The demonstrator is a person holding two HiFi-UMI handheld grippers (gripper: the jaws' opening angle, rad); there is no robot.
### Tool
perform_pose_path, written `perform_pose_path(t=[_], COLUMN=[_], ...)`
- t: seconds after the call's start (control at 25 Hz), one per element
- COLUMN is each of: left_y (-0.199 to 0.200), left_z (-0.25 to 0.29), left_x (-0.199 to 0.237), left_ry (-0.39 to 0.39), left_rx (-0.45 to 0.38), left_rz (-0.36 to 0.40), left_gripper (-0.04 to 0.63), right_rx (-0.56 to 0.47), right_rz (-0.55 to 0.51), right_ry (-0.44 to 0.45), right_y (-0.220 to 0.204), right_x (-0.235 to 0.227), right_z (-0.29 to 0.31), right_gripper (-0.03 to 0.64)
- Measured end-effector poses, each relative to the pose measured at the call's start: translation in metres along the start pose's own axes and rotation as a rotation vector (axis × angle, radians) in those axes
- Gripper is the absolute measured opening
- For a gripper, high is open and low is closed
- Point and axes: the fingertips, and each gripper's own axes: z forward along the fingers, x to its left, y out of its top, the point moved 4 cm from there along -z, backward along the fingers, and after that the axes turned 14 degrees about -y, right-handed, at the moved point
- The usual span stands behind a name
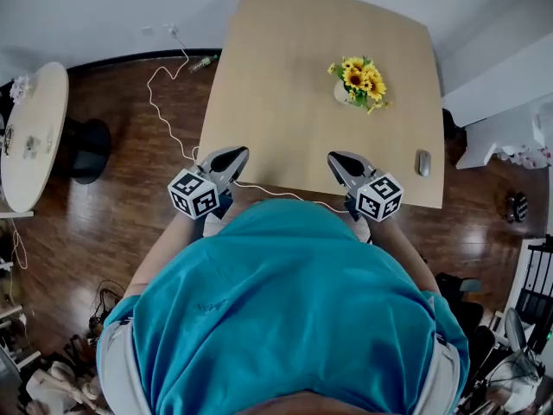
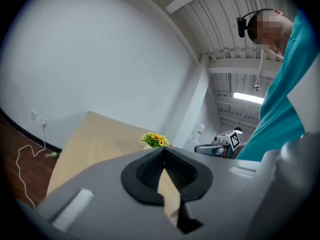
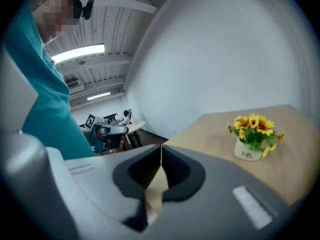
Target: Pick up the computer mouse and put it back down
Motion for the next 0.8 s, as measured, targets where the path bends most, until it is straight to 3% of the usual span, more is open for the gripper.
perform_pose_path(t=[0.12, 0.36, 0.48, 0.68, 0.8], left_y=[-0.004, -0.010, -0.020, -0.055, -0.075], left_z=[0.021, 0.083, 0.111, 0.195, 0.241], left_x=[0.007, -0.015, -0.029, -0.086, -0.122], left_ry=[-0.063, -0.155, -0.121, 0.008, 0.084], left_rx=[0.019, 0.076, 0.096, 0.096, 0.031], left_rz=[-0.023, 0.027, 0.051, 0.081, 0.006], left_gripper=[0.003, 0.003, 0.003, 0.003, 0.003], right_rx=[0.016, 0.000, -0.018, -0.061, -0.016], right_rz=[-0.001, 0.037, 0.040, 0.028, -0.015], right_ry=[-0.047, -0.110, -0.094, -0.026, -0.006], right_y=[0.001, -0.011, -0.022, -0.045, -0.057], right_x=[-0.011, -0.049, -0.081, -0.176, -0.223], right_z=[-0.013, -0.055, -0.083, -0.167, -0.214], right_gripper=[0.006, 0.006, 0.006, 0.006, 0.006])
